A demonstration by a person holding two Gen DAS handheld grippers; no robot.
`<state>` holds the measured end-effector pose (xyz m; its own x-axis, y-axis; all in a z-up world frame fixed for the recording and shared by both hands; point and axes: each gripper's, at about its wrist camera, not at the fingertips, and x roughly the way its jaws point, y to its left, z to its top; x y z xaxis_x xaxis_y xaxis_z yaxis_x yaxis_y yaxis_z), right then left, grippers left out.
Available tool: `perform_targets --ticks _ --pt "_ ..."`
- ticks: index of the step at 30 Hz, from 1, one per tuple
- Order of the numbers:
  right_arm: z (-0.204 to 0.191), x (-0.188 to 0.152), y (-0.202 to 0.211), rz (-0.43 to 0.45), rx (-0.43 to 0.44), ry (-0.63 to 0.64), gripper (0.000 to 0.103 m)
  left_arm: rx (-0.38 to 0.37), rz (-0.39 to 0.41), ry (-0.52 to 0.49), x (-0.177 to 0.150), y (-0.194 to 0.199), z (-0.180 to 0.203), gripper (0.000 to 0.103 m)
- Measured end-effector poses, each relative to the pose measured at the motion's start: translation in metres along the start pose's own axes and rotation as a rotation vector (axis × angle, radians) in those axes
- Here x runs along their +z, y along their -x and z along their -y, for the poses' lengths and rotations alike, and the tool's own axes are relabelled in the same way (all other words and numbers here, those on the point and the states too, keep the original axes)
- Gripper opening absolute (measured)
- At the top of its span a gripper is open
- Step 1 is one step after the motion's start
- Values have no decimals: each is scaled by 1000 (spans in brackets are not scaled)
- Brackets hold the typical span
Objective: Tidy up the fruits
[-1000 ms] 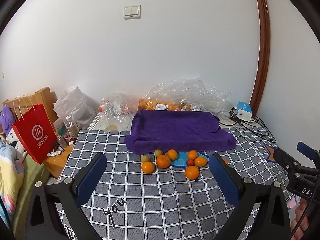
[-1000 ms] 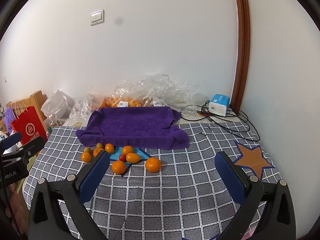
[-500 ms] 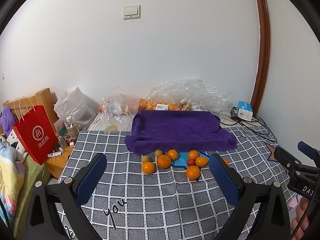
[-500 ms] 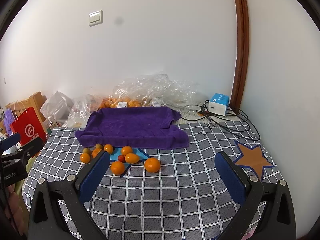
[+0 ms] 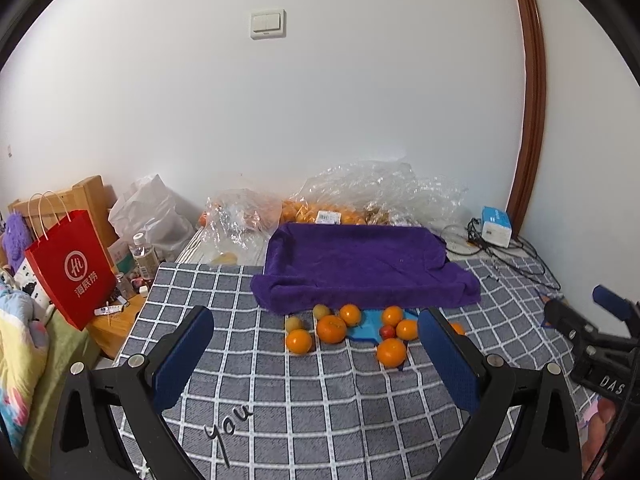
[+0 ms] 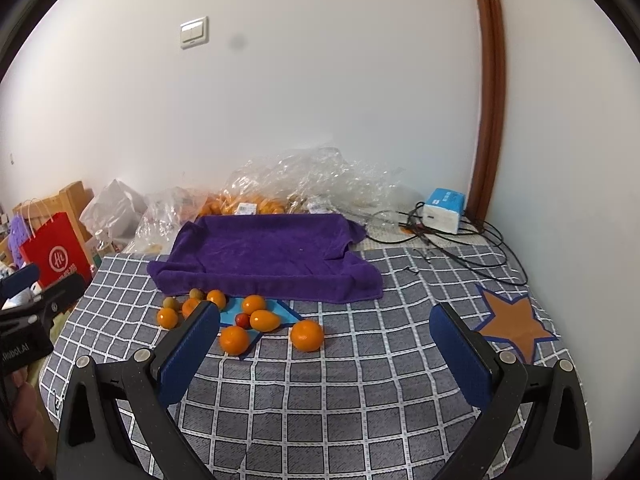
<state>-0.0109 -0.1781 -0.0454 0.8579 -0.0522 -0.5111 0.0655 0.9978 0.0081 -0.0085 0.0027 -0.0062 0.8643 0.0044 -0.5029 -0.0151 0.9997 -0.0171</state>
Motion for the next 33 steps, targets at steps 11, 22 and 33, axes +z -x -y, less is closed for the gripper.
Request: perform_targets --ticks 11,22,33 --pt "8 -6 -53 -58 57 7 103 23 -8 8 0 -44 -13 102" --pt "12 -40 -146 -205 80 48 75 17 -153 -38 -17 -125 -31 87" --pt "-3 -68 -201 -328 115 84 53 -27 -283 -42 -53 -163 -55 86"
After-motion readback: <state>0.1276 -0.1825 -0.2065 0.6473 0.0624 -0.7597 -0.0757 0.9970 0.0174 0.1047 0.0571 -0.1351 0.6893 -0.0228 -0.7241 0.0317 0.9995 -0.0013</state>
